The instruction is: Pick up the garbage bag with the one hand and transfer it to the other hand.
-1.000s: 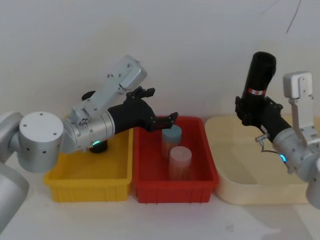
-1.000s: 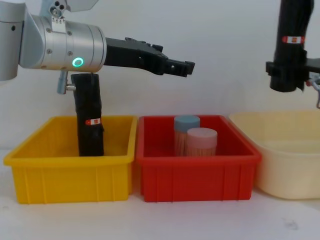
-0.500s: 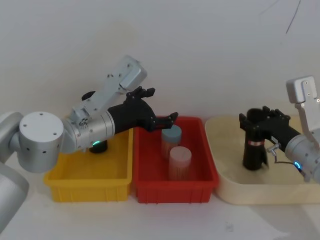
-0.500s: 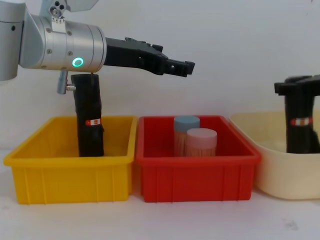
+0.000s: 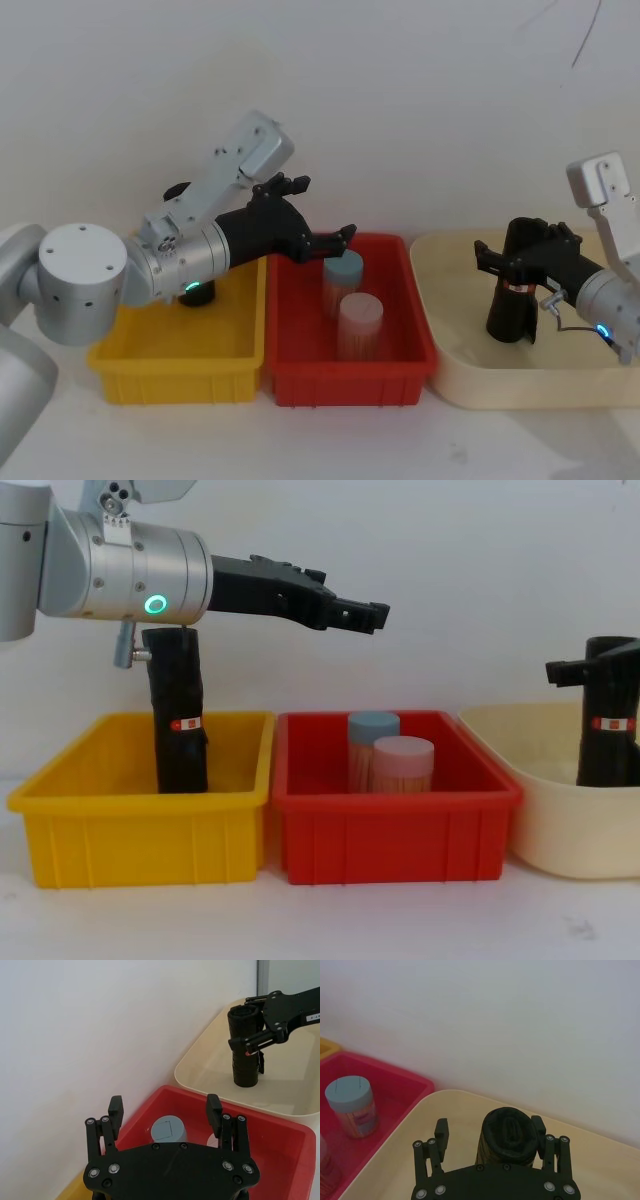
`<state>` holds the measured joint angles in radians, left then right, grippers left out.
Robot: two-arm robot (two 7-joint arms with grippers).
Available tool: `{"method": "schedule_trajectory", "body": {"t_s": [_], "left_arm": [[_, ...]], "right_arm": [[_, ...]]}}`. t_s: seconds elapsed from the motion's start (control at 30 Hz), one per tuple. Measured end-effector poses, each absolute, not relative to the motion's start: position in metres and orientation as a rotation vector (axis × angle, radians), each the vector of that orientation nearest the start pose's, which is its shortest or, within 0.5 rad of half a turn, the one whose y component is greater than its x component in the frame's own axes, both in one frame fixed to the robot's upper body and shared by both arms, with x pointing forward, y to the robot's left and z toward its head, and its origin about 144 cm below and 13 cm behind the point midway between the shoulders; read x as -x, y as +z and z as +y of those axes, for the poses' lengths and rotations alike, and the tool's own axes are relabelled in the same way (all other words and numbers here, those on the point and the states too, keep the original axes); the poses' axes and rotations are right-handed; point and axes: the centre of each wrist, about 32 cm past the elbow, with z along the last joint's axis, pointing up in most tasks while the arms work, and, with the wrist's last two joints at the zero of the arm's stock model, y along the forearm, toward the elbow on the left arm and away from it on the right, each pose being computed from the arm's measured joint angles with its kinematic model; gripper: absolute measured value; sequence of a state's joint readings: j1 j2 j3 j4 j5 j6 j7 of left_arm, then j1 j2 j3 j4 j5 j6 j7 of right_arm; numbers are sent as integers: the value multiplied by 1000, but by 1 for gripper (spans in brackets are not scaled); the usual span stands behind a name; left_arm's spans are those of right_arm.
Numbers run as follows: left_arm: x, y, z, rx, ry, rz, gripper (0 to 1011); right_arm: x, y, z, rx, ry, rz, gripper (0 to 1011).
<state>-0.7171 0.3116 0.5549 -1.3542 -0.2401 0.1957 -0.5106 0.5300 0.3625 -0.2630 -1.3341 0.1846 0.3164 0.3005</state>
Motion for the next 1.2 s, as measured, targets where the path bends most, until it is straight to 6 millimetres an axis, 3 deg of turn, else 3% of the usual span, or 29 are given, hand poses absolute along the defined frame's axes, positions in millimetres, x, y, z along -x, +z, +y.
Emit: {"method": "schedule_trajectory", "body": {"t_s": [0.47, 1.2], "left_arm": [[-600, 1315, 180, -203, 681, -304, 1000], [-600, 1315, 180, -203, 681, -304, 1000]], "right_arm": [[-581, 1269, -287, 280, -1199, -105, 999], [-521, 1271, -305, 217, -1334, -99, 999]]}}
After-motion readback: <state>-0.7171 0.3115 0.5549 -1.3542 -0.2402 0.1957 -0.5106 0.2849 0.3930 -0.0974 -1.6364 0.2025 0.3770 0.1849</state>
